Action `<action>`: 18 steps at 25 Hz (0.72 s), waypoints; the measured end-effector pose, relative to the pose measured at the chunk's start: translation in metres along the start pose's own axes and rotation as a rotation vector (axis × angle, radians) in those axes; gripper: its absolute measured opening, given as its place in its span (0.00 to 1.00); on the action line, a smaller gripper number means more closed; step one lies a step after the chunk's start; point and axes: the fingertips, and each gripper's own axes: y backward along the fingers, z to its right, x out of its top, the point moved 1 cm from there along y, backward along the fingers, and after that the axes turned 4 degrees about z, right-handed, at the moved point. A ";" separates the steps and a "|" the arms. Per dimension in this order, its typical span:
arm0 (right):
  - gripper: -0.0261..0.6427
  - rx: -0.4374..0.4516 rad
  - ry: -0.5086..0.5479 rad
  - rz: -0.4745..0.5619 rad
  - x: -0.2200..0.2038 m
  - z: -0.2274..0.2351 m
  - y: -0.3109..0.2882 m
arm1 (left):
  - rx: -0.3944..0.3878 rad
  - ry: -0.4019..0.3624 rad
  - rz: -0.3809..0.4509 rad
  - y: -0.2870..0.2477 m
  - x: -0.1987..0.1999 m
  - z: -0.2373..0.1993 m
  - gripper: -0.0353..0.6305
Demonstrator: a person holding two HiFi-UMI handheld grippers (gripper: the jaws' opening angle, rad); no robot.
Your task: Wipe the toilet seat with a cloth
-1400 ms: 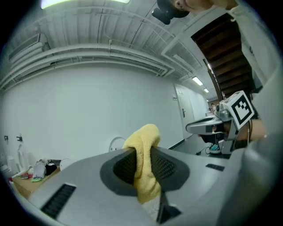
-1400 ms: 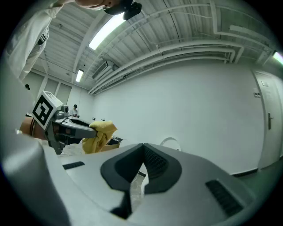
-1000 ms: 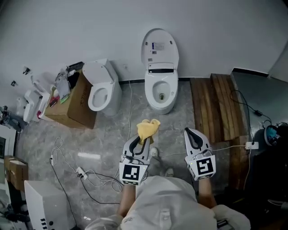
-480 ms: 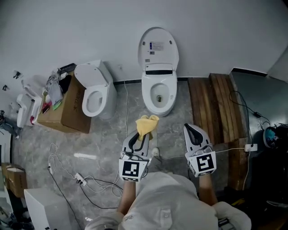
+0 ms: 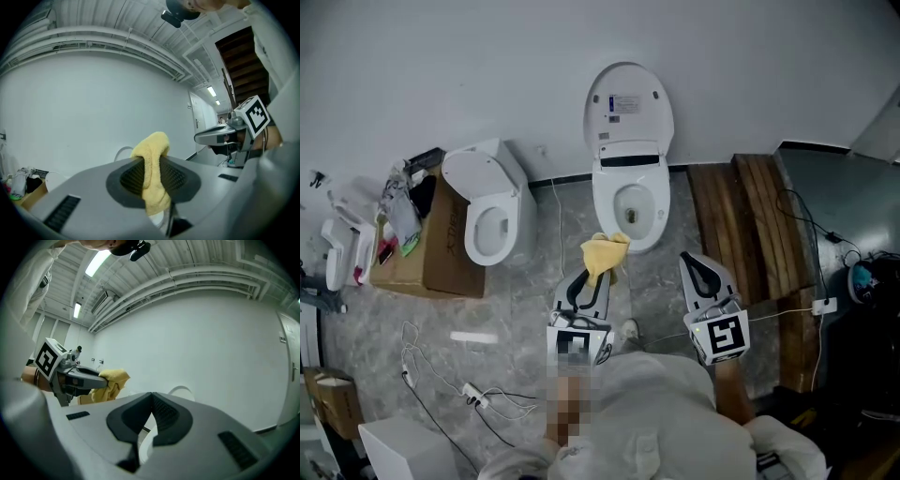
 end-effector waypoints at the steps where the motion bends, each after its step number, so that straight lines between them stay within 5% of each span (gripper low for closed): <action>1: 0.05 0.002 -0.002 0.001 0.002 -0.002 -0.007 | -0.004 0.002 0.002 -0.004 -0.001 -0.005 0.18; 18: 0.05 -0.033 0.000 -0.030 -0.022 0.036 -0.078 | -0.031 0.024 -0.024 -0.076 -0.021 -0.049 0.18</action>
